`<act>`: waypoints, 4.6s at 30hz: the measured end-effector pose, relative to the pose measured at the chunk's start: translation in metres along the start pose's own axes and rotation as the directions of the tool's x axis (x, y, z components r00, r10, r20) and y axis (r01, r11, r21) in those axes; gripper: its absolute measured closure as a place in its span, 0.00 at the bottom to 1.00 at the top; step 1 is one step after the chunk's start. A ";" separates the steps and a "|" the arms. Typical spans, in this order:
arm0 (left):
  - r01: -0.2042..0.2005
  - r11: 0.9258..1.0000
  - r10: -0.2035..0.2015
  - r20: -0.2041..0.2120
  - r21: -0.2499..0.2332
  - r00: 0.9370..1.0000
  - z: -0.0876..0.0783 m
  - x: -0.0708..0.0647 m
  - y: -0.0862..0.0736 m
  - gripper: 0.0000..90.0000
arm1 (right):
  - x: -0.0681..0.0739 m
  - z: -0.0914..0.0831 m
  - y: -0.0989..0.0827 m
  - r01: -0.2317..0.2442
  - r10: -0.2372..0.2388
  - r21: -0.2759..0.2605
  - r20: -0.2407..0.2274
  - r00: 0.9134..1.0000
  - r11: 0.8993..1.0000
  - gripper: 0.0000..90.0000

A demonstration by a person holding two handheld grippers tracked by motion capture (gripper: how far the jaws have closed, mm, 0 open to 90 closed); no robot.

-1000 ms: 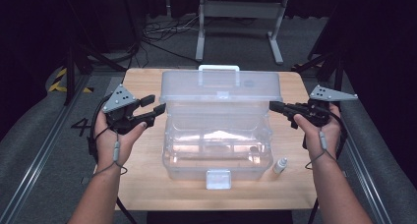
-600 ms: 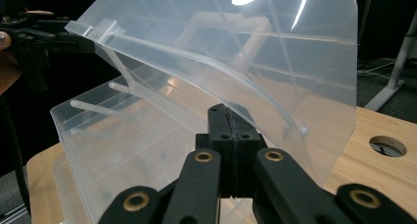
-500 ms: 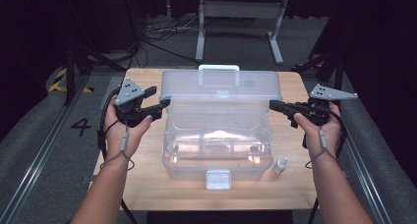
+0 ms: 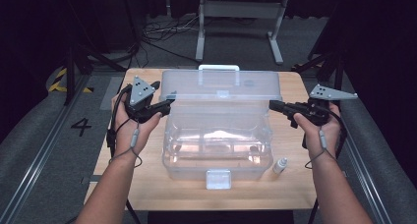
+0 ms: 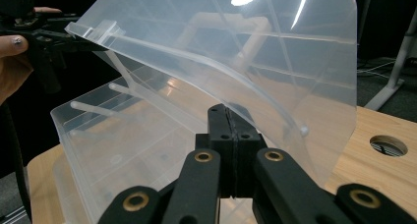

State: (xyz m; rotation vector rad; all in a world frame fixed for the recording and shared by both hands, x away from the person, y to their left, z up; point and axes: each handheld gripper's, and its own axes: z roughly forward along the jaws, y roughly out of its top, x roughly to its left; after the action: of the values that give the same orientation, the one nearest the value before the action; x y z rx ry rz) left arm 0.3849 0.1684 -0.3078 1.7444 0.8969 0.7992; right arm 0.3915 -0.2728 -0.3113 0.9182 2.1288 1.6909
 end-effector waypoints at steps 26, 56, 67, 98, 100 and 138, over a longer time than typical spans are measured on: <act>0.031 0.992 -0.042 -0.087 -0.123 0.995 0.006 -0.008 -0.004 0.59 | 0.003 -0.001 -0.011 -0.005 0.005 -0.008 -0.010 1.000 1.000 1.00; 0.069 0.993 -0.081 -0.135 -0.092 0.988 0.012 -0.001 0.002 0.80 | -0.006 -0.022 -0.031 -0.040 0.040 -0.017 0.012 0.999 0.999 1.00; 0.094 0.992 -0.104 -0.124 -0.083 0.987 0.020 0.007 0.003 0.84 | -0.012 -0.031 -0.042 -0.060 0.060 -0.003 0.035 0.998 0.998 1.00; 0.065 0.996 -0.073 -0.138 -0.059 0.988 0.048 0.024 0.016 0.85 | -0.024 -0.045 -0.064 -0.105 0.105 0.006 0.075 0.992 0.994 1.00; 0.066 0.996 -0.074 -0.137 -0.062 0.988 0.050 0.026 0.016 0.85 | -0.025 -0.045 -0.065 -0.107 0.107 0.008 0.074 0.992 0.994 1.00; 0.093 0.991 -0.103 -0.108 -0.098 0.989 0.096 0.054 0.008 0.87 | -0.030 -0.045 -0.067 -0.122 0.117 0.041 0.093 0.989 0.992 1.00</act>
State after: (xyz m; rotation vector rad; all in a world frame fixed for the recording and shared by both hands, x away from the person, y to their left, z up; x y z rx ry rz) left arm 0.4945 0.1678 -0.3238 1.5748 0.9980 0.8674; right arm 0.3682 -0.3345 -0.3673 1.1347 2.1004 1.6268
